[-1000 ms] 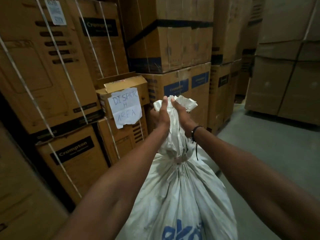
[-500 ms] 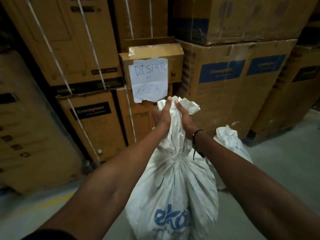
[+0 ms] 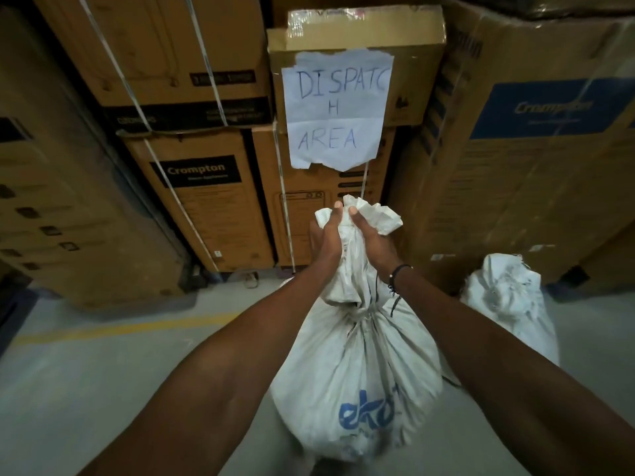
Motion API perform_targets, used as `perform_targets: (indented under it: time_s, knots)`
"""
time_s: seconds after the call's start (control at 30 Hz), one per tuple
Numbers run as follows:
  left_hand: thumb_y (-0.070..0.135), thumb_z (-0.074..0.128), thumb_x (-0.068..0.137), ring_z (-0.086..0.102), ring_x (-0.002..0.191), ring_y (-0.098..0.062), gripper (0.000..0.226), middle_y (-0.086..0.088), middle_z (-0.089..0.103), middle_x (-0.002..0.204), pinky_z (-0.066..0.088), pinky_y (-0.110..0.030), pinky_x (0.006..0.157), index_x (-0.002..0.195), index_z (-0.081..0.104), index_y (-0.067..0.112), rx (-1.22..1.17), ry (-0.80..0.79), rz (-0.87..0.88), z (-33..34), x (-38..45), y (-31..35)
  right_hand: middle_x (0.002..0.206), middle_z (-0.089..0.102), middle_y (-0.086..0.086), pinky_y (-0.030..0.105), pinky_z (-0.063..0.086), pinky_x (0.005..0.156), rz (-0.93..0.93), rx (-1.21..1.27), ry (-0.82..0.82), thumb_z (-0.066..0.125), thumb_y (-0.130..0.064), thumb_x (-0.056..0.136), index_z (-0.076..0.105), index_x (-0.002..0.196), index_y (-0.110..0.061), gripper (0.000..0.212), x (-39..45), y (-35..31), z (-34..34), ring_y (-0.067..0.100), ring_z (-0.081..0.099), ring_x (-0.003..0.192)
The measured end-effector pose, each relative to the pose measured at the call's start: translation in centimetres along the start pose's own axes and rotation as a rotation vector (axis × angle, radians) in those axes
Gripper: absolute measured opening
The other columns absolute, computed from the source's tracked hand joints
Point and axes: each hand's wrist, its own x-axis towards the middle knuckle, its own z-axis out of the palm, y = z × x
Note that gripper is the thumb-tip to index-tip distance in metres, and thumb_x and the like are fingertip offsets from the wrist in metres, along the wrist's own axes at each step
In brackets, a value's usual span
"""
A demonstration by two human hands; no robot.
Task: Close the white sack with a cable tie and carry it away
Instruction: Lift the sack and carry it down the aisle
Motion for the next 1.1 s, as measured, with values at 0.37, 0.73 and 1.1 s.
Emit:
perform_targets:
  time_s: [0.37, 0.73, 1.1]
  knots:
    - [0.059, 0.07, 0.09, 0.059, 0.121, -0.018, 0.054, 0.008, 0.061, 0.125, 0.046, -0.048, 0.114, 0.131, 0.062, 0.024, 0.017, 0.06, -0.152, 4.6, 13.5, -7.2, 0.116, 0.083, -0.004, 0.051, 0.057, 0.112, 0.162, -0.058, -0.035, 0.079, -0.081, 0.072, 0.077, 0.113, -0.035, 0.062, 13.5, 6.3, -1.3, 0.019, 0.079, 0.114]
    - [0.077, 0.065, 0.077, 0.059, 0.133, -0.03, 0.085, -0.006, 0.064, 0.141, 0.045, -0.055, 0.115, 0.14, 0.06, 0.019, 0.031, 0.279, -0.224, 4.6, 26.8, -17.5, 0.112, 0.084, -0.001, 0.046, 0.061, 0.106, 0.326, -0.148, -0.187, 0.077, -0.088, 0.072, 0.079, 0.119, -0.028, 0.076, 28.0, 20.0, 0.7, 0.017, 0.08, 0.108]
    - [0.06, 0.07, 0.087, 0.075, 0.107, -0.023, 0.051, -0.004, 0.08, 0.11, 0.057, -0.052, 0.103, 0.113, 0.077, 0.016, 0.03, 0.306, -0.161, 3.2, 33.8, -25.0, 0.119, 0.082, -0.003, 0.048, 0.061, 0.105, 0.351, -0.244, -0.143, 0.072, -0.1, 0.06, 0.075, 0.127, -0.032, 0.095, 34.5, 30.4, 1.8, 0.017, 0.078, 0.113]
